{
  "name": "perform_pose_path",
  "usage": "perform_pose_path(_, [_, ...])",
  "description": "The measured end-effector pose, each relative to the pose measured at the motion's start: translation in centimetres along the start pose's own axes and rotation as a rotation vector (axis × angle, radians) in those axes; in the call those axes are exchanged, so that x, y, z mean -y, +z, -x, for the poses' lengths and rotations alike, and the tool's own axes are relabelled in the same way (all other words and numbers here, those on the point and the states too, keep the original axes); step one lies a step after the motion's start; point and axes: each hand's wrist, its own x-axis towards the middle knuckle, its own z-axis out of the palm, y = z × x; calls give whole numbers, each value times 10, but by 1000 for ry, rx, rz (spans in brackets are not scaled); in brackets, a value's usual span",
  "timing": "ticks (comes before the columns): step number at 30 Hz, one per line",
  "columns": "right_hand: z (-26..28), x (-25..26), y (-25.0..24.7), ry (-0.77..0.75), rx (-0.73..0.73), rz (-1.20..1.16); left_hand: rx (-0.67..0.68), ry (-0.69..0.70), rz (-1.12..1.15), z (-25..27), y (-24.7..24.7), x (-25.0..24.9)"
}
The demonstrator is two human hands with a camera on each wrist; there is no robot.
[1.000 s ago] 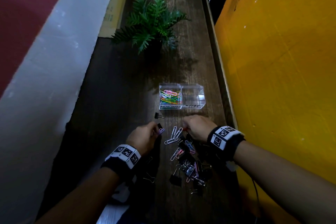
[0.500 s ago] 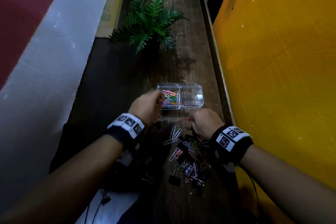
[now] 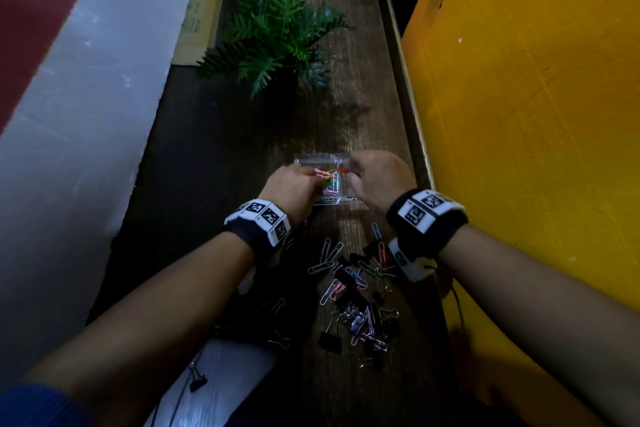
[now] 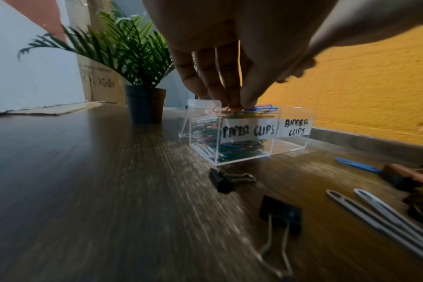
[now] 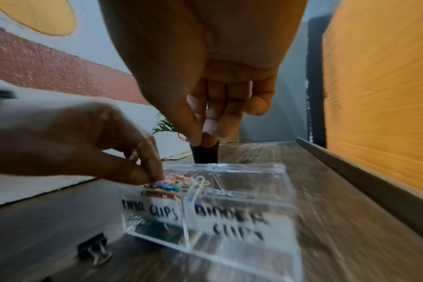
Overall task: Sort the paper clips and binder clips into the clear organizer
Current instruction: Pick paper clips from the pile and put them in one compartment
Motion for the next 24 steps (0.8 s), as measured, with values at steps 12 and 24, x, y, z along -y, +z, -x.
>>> perform_pose_path(12, [-28, 25, 28, -114, 171, 210, -6, -110, 149, 63, 33, -29])
perform_pose_path(24, [44, -16, 38, -290, 139, -13, 243, -246, 106, 95, 56, -44])
